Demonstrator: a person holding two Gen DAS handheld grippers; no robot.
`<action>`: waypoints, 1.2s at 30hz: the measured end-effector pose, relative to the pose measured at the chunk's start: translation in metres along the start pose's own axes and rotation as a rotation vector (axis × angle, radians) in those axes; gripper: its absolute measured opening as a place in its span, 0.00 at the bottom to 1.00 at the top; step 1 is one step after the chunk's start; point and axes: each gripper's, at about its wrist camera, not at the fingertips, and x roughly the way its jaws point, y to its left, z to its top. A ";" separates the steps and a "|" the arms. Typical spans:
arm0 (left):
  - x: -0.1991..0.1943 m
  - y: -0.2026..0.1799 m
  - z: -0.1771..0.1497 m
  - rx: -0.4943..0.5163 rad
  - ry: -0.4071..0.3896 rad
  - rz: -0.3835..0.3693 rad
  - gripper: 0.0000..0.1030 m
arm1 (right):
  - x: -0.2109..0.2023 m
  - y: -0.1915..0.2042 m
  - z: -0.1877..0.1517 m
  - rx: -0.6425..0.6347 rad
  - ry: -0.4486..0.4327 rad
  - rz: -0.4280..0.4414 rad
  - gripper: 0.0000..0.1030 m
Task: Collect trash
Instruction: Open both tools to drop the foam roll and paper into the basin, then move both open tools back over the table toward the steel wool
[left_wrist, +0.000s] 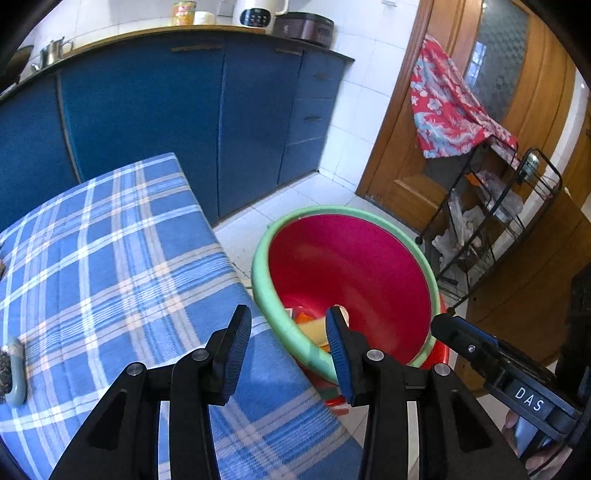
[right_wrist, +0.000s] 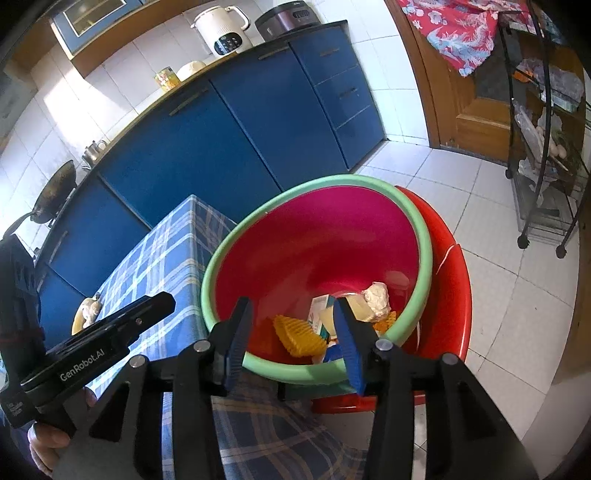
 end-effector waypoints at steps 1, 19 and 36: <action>-0.005 0.003 -0.001 -0.006 -0.006 0.002 0.41 | -0.002 0.002 0.000 -0.004 -0.004 0.004 0.46; -0.072 0.067 -0.021 -0.114 -0.080 0.105 0.42 | -0.026 0.063 -0.007 -0.086 -0.025 0.090 0.46; -0.121 0.151 -0.041 -0.230 -0.129 0.251 0.42 | -0.019 0.126 -0.025 -0.168 0.010 0.156 0.46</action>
